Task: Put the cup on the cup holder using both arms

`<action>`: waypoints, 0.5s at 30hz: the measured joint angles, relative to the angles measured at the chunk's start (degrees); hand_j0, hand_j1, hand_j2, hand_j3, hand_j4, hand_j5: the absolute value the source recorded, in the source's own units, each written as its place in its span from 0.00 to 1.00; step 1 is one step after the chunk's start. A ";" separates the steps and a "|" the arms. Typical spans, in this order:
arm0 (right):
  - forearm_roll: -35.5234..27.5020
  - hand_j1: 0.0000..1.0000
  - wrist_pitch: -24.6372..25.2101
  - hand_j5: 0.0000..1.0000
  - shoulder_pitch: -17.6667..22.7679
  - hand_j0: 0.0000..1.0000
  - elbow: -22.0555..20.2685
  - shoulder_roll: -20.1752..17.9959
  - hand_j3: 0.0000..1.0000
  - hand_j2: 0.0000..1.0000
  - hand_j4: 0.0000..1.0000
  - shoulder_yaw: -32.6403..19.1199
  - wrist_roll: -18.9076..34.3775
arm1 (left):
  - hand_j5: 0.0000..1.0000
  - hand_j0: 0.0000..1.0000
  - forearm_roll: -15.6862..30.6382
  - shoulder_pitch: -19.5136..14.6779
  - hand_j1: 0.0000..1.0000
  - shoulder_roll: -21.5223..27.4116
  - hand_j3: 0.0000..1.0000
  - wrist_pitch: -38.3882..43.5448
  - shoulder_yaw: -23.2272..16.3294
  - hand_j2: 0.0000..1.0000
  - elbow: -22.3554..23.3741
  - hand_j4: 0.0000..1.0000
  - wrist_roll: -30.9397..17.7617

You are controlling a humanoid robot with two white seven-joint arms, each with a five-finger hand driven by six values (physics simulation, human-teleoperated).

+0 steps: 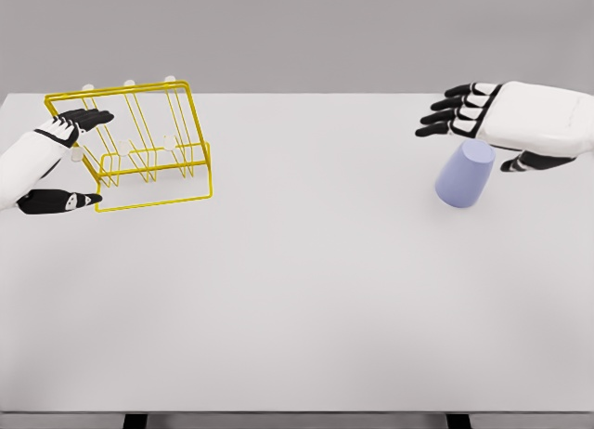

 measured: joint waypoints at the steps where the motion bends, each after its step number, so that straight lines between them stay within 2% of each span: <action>1: -0.03 1.00 0.00 1.00 0.00 1.00 0.00 0.05 1.00 1.00 1.00 0.10 0.00 | 1.00 1.00 -0.02 0.00 1.00 0.01 1.00 0.00 0.03 1.00 0.00 1.00 0.00; 4: -0.27 1.00 0.00 1.00 -0.70 1.00 0.02 -0.19 1.00 1.00 1.00 -0.02 0.00 | 1.00 1.00 -0.05 0.00 1.00 0.04 1.00 0.00 0.11 1.00 0.00 1.00 0.00; 6: -0.88 1.00 0.02 1.00 -1.67 1.00 0.32 -2.44 1.00 1.00 1.00 -0.30 0.00 | 1.00 1.00 -0.03 0.00 1.00 0.04 1.00 0.00 0.14 1.00 -0.04 1.00 -0.03; 9: -2.22 1.00 0.04 1.00 -4.04 1.00 0.46 -5.30 1.00 1.00 1.00 3.05 0.00 | 1.00 1.00 0.24 -0.09 1.00 0.09 1.00 0.00 0.17 1.00 -0.17 1.00 -0.07; 11: -2.60 1.00 1.64 1.00 -7.35 1.00 1.36 -4.21 1.00 1.00 1.00 5.15 0.04 | 1.00 1.00 0.40 -0.10 1.00 0.11 1.00 0.00 0.20 1.00 -0.22 1.00 -0.07; 13: -3.07 1.00 5.26 1.00 -11.42 1.00 3.83 -2.33 1.00 1.00 1.00 8.63 -0.02 | 1.00 1.00 0.48 -0.08 1.00 0.12 1.00 0.00 0.22 1.00 -0.24 1.00 -0.09; 15: -2.83 1.00 6.71 1.00 -12.04 1.00 5.49 -1.30 1.00 1.00 1.00 12.87 -0.01 | 1.00 1.00 0.47 -0.09 1.00 0.16 1.00 0.00 0.24 1.00 -0.25 1.00 -0.19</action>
